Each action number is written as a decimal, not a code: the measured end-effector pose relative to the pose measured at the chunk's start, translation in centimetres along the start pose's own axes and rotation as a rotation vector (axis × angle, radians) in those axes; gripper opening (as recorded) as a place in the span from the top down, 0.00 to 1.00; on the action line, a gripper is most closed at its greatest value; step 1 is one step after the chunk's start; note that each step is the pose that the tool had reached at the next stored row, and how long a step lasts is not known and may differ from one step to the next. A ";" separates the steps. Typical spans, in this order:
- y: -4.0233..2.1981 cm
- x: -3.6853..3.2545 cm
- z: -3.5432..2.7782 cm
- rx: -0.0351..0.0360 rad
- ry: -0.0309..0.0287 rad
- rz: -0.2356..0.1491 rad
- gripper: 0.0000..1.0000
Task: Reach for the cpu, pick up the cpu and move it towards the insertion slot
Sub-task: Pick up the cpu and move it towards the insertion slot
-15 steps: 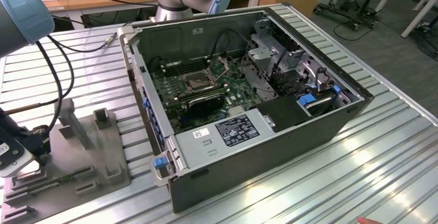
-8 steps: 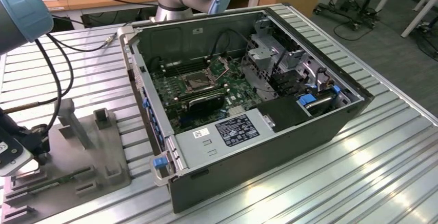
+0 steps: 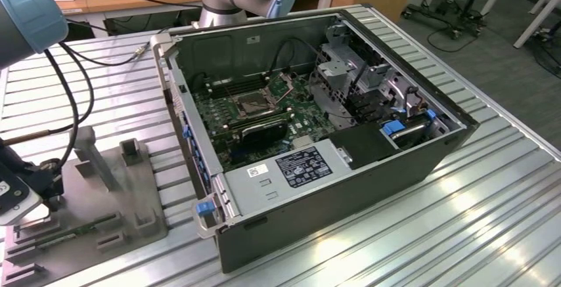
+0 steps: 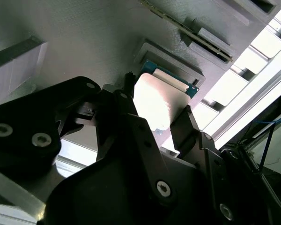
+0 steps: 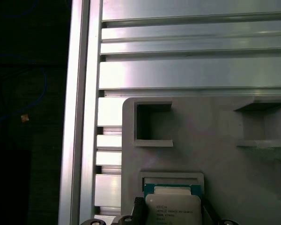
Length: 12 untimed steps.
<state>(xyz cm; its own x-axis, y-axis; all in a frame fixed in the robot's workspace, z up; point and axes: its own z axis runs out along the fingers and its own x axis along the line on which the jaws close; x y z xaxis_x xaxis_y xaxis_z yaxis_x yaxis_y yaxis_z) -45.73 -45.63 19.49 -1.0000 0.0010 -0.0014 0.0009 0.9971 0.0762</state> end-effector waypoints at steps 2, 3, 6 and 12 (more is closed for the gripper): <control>0.00 0.00 -0.02 -0.0001 0.0000 0.000 0.45; 0.00 0.00 -0.03 0.0000 0.0000 0.000 0.45; 0.01 0.00 -0.09 0.0000 0.0001 0.000 0.45; 0.01 0.00 -0.21 0.0000 0.0001 0.000 0.45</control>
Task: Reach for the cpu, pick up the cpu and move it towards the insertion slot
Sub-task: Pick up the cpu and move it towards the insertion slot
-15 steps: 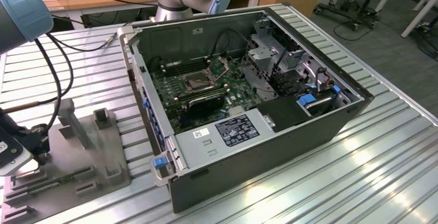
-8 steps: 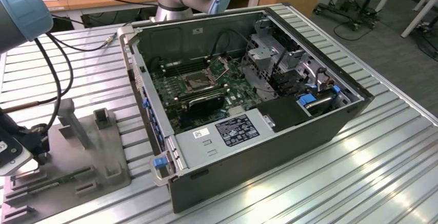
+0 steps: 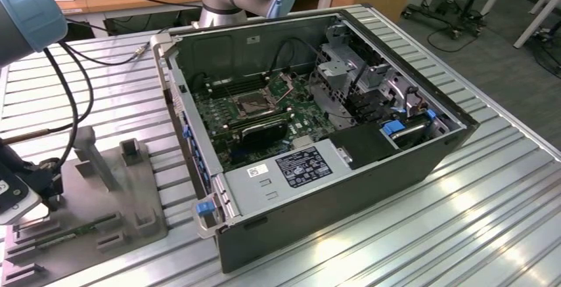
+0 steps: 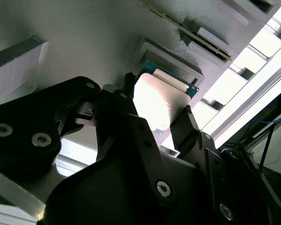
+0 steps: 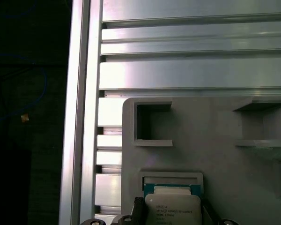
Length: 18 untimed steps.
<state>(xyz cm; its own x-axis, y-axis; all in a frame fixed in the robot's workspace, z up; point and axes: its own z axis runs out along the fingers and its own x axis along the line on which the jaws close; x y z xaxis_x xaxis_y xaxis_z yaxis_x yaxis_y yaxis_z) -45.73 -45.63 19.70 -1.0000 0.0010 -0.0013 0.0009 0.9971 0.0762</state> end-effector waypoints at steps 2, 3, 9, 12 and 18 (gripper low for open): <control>0.01 0.00 -0.09 0.0001 0.0001 0.000 0.45; 0.01 0.00 -0.13 0.0000 0.0000 0.000 0.45; 0.03 0.00 -0.41 0.0000 0.0000 0.000 0.45; 0.05 0.00 -0.59 -0.0001 0.0000 0.000 0.45; 0.07 0.00 -0.92 -0.0002 -0.0001 0.000 0.45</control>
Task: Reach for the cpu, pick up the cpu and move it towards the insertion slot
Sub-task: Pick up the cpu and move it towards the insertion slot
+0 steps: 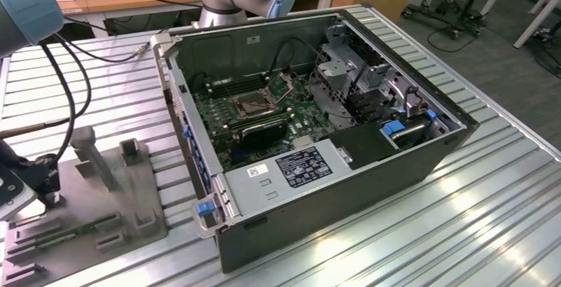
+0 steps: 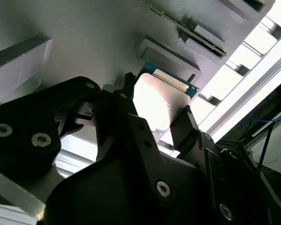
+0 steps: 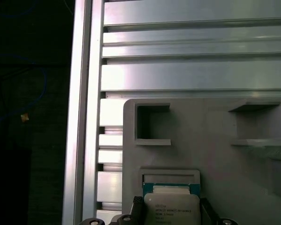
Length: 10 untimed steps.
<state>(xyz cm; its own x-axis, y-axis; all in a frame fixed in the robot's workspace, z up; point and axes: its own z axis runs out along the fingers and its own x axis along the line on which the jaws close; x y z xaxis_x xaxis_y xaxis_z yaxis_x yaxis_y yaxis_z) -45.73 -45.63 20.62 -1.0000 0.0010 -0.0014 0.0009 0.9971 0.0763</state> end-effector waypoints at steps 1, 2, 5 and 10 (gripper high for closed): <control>0.00 0.00 -0.05 0.0000 0.0000 0.000 0.45; 0.01 0.00 -0.11 0.0001 0.0001 0.000 0.45; 0.02 0.00 -0.29 0.0001 0.0001 0.000 0.45; 0.04 0.00 -0.58 0.0001 0.0001 0.000 0.45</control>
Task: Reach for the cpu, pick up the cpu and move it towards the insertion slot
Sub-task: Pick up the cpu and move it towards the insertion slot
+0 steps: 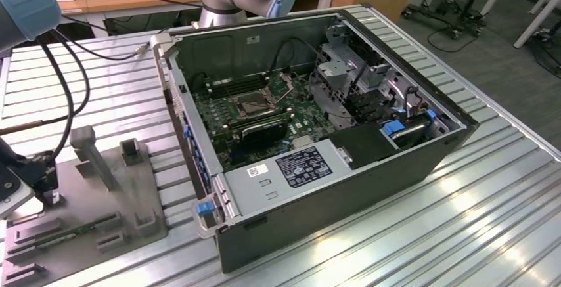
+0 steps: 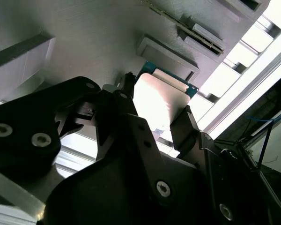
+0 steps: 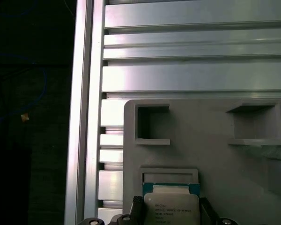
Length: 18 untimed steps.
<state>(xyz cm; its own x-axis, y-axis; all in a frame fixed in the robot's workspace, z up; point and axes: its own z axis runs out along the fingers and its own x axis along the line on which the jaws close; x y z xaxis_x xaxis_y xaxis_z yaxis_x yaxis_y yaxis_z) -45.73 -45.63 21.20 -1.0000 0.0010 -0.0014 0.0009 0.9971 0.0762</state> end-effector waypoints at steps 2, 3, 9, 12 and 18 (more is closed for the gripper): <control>0.01 0.00 -0.12 0.0000 0.0000 0.000 0.45; 0.02 0.00 -0.19 0.0000 0.0000 0.000 0.45; 0.04 0.00 -0.57 -0.0001 -0.0001 0.000 0.45; 0.06 0.00 -0.78 0.0000 0.0000 0.000 0.45; 0.09 0.00 -1.19 -0.0001 0.0000 0.000 0.45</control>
<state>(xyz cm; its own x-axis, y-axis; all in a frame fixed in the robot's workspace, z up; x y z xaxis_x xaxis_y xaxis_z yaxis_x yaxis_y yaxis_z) -45.73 -45.63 22.40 -1.0000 0.0010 -0.0014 0.0009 0.9971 0.0763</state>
